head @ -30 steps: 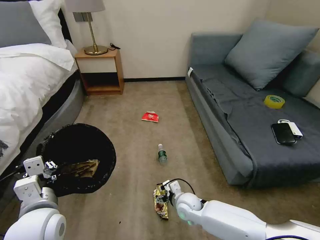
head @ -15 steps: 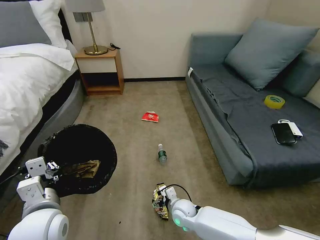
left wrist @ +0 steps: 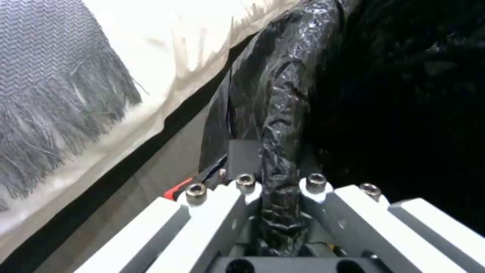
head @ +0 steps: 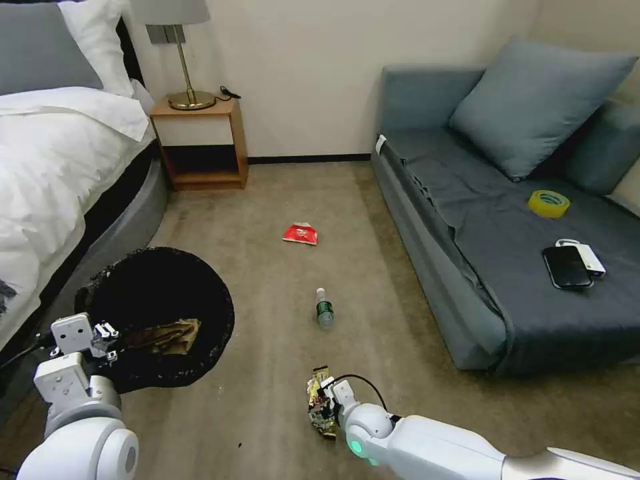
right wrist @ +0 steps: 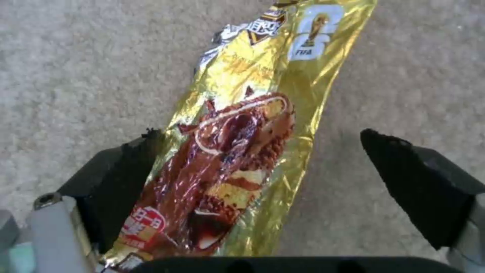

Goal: Pick up the trash bin, then pick up the garbage on the floor and place it into the trash bin.

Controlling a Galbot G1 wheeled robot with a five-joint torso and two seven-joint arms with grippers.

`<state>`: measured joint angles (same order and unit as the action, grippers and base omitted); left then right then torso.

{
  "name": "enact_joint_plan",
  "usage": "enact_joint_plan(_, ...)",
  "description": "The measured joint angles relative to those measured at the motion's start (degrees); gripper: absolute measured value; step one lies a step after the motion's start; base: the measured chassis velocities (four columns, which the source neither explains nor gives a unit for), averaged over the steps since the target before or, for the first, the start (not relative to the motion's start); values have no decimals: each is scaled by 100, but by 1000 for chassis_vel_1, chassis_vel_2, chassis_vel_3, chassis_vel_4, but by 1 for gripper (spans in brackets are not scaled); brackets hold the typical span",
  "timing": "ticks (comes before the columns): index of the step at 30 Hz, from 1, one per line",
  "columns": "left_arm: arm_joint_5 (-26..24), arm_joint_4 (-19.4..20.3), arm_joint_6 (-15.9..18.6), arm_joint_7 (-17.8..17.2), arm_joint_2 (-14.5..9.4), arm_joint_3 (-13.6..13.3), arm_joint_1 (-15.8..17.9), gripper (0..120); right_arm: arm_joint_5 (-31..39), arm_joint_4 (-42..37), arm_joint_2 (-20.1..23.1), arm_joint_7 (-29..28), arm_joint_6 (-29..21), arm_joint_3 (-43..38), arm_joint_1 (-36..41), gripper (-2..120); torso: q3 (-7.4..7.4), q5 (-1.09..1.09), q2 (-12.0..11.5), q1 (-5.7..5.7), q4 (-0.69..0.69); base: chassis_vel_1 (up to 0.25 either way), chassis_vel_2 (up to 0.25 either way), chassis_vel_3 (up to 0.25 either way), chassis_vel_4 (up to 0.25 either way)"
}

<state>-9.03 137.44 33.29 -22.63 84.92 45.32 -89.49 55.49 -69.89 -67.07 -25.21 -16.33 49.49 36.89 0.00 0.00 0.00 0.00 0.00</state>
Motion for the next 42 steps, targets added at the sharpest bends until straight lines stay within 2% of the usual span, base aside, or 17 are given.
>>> enact_joint_plan(9, 20, 3, -9, 0, 9, 2, 8, 2, -69, 77, -8, 58, 63, 5, -6, 91, 0, 0, 0, 0, 0, 0, 0, 0, 0)
enact_joint_plan(12, 28, 8, -9, 0, 15, -10, 12, 2, -86, 71, -8, 86, 101, 14, -3, 81, 0, 0, 0, 0, 0, 0, 0, 0, 0)
enact_joint_plan(13, 28, 8, -9, 0, 15, -10, 12, 2, -86, 71, -8, 86, 101, 14, -3, 81, 0, 0, 0, 0, 0, 0, 0, 0, 0)
enact_joint_plan(16, 36, 9, -9, 2, 18, -7, 39, 2, -122, 53, 0, 141, 179, 23, -8, 66, 0, 0, 0, 0, 0, 0, 0, 0, 0)
enact_joint_plan(18, 44, 8, -9, 2, 22, -10, 44, 2, -127, 36, 5, 142, 193, 23, -8, 62, 0, -1, 0, 0, 0, 0, 0, 0, 0)
enact_joint_plan(20, 56, 2, -9, 2, 32, -22, 49, 2, -139, 2, 37, 142, 221, 21, -7, 51, 0, -1, 0, 0, 0, 0, 0, 0, 0)
enact_joint_plan(21, 56, 2, -9, 2, 32, -22, 49, 2, -139, 2, 37, 142, 221, 21, -7, 51, 0, -1, 0, 0, 0, 0, 0, 0, 0)
enact_joint_plan(25, 71, -10, -11, 4, 37, -21, 57, 2, -186, -3, 73, 132, 333, 7, -7, 33, 0, -1, 0, 0, 0, 0, 0, 0, 0)
enact_joint_plan(26, 71, -10, -11, 4, 37, -21, 57, 2, -186, -3, 73, 132, 333, 7, -7, 33, 0, -1, 0, 0, 0, 0, 0, 0, 0)
enact_joint_plan(33, 98, -50, -30, 10, 50, -30, 86, 2, -197, -152, 181, 111, 441, -36, -30, 4, 0, 0, 0, 0, 0, 0, 0, 0, 0)
enact_joint_plan(35, 99, -51, -30, 14, 50, -32, 92, 2, -197, -170, 194, 109, 451, -43, -33, 0, 0, 0, 0, 0, -1, 0, 0, 0, 0)
enact_joint_plan(42, 101, -71, -31, 16, 50, -36, 110, 2, -204, -269, 277, 93, 520, -84, -38, 0, 0, 0, 0, 0, 0, 0, 0, 0, 0)
